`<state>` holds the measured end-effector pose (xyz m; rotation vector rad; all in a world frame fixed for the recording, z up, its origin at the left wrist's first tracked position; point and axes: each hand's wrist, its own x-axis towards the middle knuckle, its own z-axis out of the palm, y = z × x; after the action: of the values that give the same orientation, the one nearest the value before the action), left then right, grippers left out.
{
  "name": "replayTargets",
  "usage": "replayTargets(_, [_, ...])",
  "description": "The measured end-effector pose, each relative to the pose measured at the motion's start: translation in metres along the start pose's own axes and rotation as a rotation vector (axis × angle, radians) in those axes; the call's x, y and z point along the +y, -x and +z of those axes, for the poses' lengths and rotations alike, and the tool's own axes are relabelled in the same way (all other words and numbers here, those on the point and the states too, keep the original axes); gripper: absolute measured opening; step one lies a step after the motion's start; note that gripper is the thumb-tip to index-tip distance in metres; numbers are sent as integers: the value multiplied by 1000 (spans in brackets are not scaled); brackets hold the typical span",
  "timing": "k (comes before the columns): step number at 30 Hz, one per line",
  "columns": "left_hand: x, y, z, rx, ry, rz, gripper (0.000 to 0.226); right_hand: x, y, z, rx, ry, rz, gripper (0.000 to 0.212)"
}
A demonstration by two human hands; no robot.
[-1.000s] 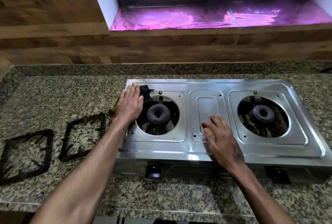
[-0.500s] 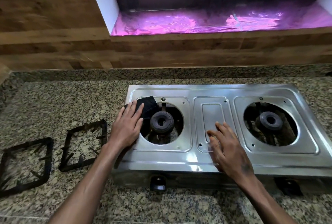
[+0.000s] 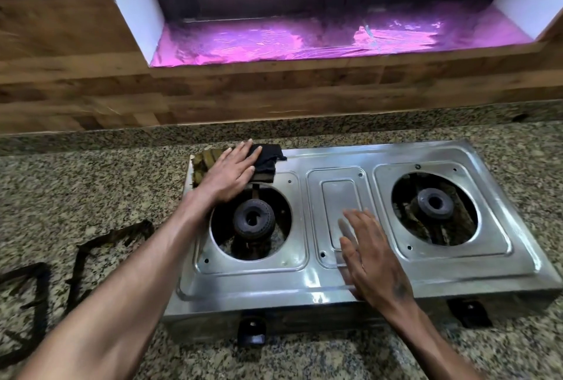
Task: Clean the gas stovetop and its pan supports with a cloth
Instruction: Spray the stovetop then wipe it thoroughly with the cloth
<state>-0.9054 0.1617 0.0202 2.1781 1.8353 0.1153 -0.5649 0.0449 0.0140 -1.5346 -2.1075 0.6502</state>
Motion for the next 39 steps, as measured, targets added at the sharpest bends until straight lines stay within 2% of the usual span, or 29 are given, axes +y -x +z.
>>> replayTargets(3, [31,-18,0,-52,36,59,53,2,-1,-1,68,-58,54,59])
replayTargets(9, [98,-11,22,-95,26,222,54,7,-1,3,172,-38,101,56])
replayTargets(12, [118,19,29,-114,34,260,54,7,-4,3,217,-111,137,55])
replayTargets(17, [151,110,54,-86,63,322,58,9,-3,3,244,-134,93,55])
replayTargets(21, [154,130,61,-81,61,259,63,9,-4,5,230,-134,101,55])
replayTargets(28, [156,29,57,20,32,9,58,11,-3,3,211,-128,117,55])
replayTargets(31, [163,43,59,37,62,33,58,12,-3,2,222,-135,124,56])
replayTargets(36, [178,127,69,27,69,160,63,11,-2,2,216,-128,107,53])
replayTargets(39, [180,124,69,-9,68,144,68,9,-3,2,202,-113,100,54])
